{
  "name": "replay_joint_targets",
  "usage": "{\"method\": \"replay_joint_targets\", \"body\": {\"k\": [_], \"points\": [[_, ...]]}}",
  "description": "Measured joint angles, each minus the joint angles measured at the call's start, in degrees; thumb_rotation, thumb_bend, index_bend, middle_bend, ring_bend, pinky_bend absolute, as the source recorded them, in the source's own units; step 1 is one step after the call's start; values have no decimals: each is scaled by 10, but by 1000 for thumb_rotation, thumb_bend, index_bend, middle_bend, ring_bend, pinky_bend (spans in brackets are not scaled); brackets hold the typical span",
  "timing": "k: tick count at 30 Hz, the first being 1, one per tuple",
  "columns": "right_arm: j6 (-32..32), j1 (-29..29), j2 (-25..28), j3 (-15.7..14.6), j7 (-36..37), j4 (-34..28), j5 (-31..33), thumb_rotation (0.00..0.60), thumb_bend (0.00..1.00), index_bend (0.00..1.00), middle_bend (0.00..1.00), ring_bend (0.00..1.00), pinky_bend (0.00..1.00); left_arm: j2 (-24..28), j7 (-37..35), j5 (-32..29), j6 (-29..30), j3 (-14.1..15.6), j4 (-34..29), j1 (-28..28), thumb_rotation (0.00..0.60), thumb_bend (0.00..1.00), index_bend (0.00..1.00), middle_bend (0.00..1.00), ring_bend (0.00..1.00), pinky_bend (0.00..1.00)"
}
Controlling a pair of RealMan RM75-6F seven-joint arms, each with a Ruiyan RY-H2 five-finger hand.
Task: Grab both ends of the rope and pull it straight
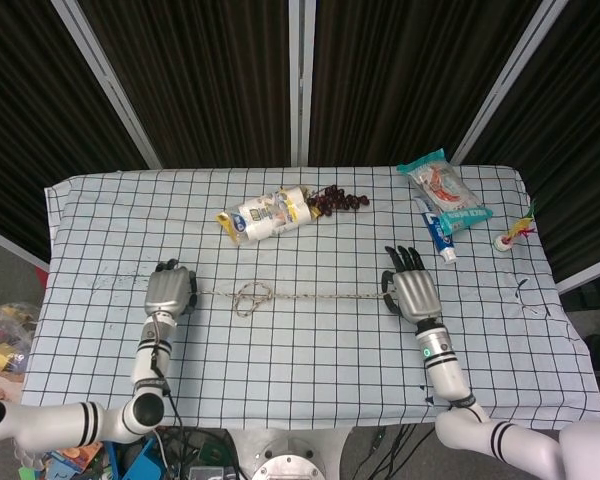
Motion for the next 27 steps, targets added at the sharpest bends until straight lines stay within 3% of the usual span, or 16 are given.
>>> {"method": "replay_joint_targets", "body": {"k": [15, 27], "points": [[60, -76, 87, -41, 45, -45, -40, 600, 336, 723, 83, 0, 0, 42, -64, 53, -30, 36, -5, 29, 600, 404, 568, 357, 113, 147], [59, -112, 114, -63, 110, -6, -56, 600, 337, 726, 82, 0, 0, 52, -109, 112, -58, 60, 16, 41, 600, 398, 569, 357, 113, 147]]}}
